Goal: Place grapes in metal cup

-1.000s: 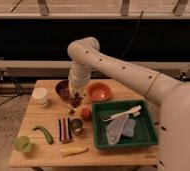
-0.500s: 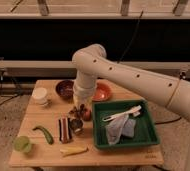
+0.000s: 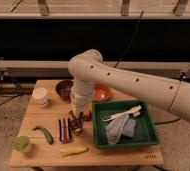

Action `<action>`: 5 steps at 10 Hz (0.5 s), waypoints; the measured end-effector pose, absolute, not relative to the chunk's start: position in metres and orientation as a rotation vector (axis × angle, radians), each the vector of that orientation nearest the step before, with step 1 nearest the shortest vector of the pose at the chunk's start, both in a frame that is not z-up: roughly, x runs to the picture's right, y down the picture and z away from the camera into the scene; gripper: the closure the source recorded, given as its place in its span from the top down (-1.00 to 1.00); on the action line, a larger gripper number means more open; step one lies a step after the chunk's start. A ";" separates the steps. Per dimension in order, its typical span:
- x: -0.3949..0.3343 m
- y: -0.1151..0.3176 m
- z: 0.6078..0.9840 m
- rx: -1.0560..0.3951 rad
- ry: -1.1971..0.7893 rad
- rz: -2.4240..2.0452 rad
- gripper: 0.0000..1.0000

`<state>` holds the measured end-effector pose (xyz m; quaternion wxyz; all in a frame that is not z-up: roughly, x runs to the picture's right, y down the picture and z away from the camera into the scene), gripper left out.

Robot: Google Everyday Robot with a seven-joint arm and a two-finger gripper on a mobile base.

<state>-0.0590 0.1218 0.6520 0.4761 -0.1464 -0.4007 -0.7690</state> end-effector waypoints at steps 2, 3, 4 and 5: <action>-0.065 0.130 0.660 -0.376 -0.992 -1.884 -0.60; -0.066 0.131 0.662 -0.381 -0.994 -1.883 -0.44; -0.067 0.133 0.665 -0.390 -1.000 -1.880 -0.20; -0.068 0.135 0.666 -0.395 -1.004 -1.877 -0.03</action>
